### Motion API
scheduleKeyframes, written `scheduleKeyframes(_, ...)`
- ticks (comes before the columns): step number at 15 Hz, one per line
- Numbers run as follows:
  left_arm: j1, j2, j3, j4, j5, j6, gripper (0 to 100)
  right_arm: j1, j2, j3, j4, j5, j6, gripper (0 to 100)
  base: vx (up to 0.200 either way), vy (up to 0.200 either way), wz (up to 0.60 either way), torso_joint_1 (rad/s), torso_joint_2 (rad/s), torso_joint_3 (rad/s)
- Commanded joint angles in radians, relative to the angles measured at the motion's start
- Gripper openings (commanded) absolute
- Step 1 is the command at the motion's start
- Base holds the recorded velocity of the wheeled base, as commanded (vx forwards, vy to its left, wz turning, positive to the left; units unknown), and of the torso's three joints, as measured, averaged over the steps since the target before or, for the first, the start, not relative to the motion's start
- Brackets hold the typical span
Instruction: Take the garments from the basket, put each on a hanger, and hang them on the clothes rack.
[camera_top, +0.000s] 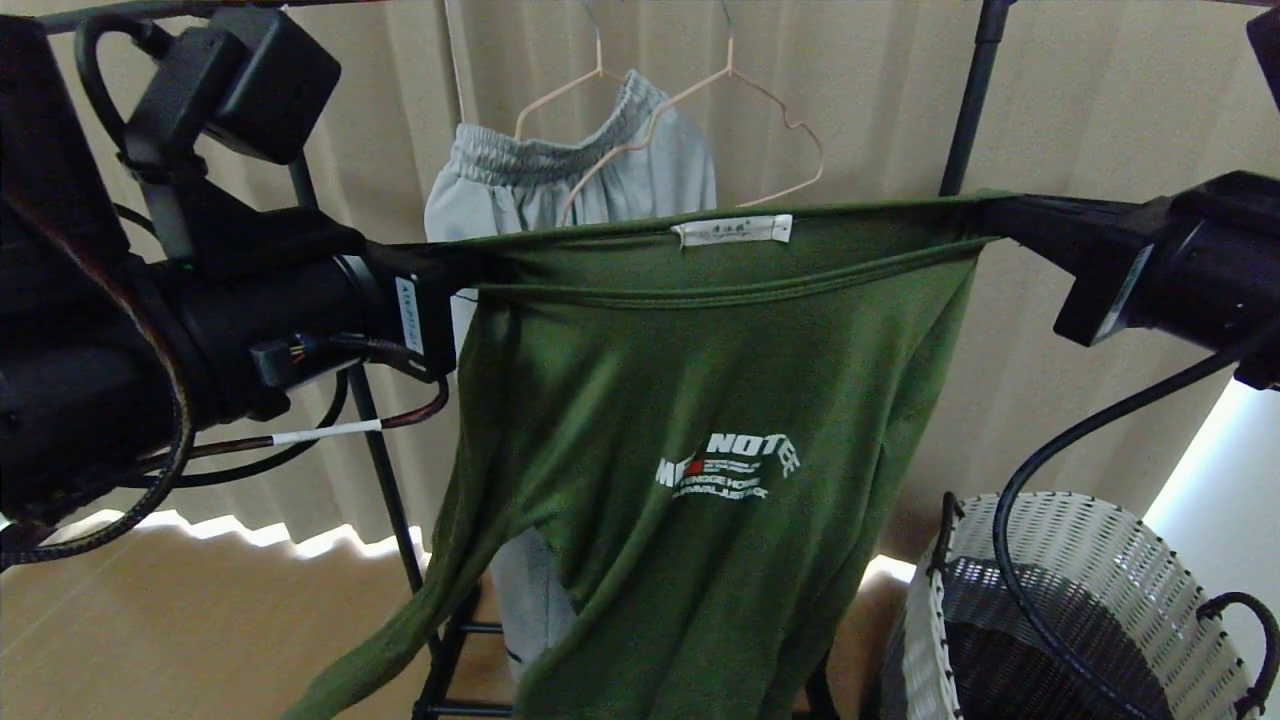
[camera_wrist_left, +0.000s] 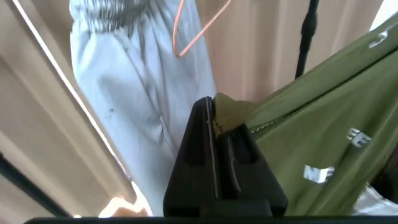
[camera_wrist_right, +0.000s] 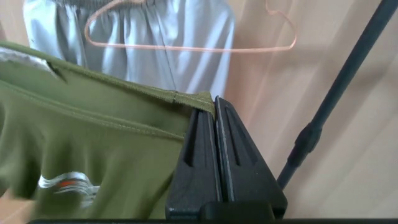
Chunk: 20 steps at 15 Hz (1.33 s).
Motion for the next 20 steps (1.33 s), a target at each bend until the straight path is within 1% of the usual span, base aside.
scheduleKeyframes(1, -0.004, 0.0, -0.011, -0.01, 0.0, 0.0, 0, -0.004, 0.018, -0.014, -0.018, -0.001, -0.003, 0, 0.0, 0.0, 0.0, 0.0, 0.0, 0.0)
scheduleKeyframes(3, -0.004, -0.003, -0.039, -0.014, -0.002, 0.0, 0, -0.005, 0.028, -0.014, -0.06, -0.002, -0.004, 0, 0.0, 0.0, 0.0, 0.0, 0.0, 0.0)
scheduleKeyframes(4, -0.005, -0.005, -0.053, -0.014, -0.002, 0.0, 0, -0.019, 0.042, -0.014, -0.078, -0.001, -0.004, 0, 0.0, 0.0, 0.0, 0.0, 0.0, 0.0)
scheduleKeyframes(5, -0.005, -0.006, -0.053, -0.014, -0.002, 0.0, 0, -0.021, 0.047, -0.014, -0.078, -0.001, -0.003, 0, 0.0, 0.0, 0.0, 0.0, 0.0, 0.0)
scheduleKeyframes(9, -0.055, -0.003, -0.031, -0.014, 0.003, -0.007, 0, -0.021, 0.057, -0.006, -0.098, -0.004, 0.006, 0, 0.0, 0.0, 0.0, 0.0, 0.0, 0.0)
scheduleKeyframes(12, -0.05, 0.031, -0.031, -0.014, 0.012, -0.007, 0, -0.025, 0.024, 0.012, -0.095, -0.011, 0.005, 0, 0.0, 0.0, 0.0, 0.0, 0.0, 0.0)
scheduleKeyframes(15, -0.05, 0.086, -0.074, -0.014, 0.055, -0.011, 0, -0.03, -0.064, 0.061, -0.074, -0.002, 0.005, 0, 0.0, 0.0, 0.0, 0.0, 0.0, 0.0)
scheduleKeyframes(17, -0.05, 0.129, -0.119, -0.014, 0.08, -0.035, 0, -0.03, -0.108, 0.11, -0.061, 0.001, 0.003, 0, 0.0, 0.0, 0.0, 0.0, 0.0, 0.0)
scheduleKeyframes(18, -0.05, 0.169, -0.157, -0.017, 0.123, -0.069, 0, -0.03, -0.131, 0.144, -0.058, 0.002, 0.005, 0, 0.0, 0.0, 0.0, 0.0, 0.0, 0.0)
scheduleKeyframes(20, -0.05, 0.21, -0.188, -0.027, 0.169, -0.104, 0, -0.019, -0.147, 0.172, -0.058, 0.006, 0.005, 0, 0.0, 0.0, 0.0, 0.0, 0.0, 0.0)
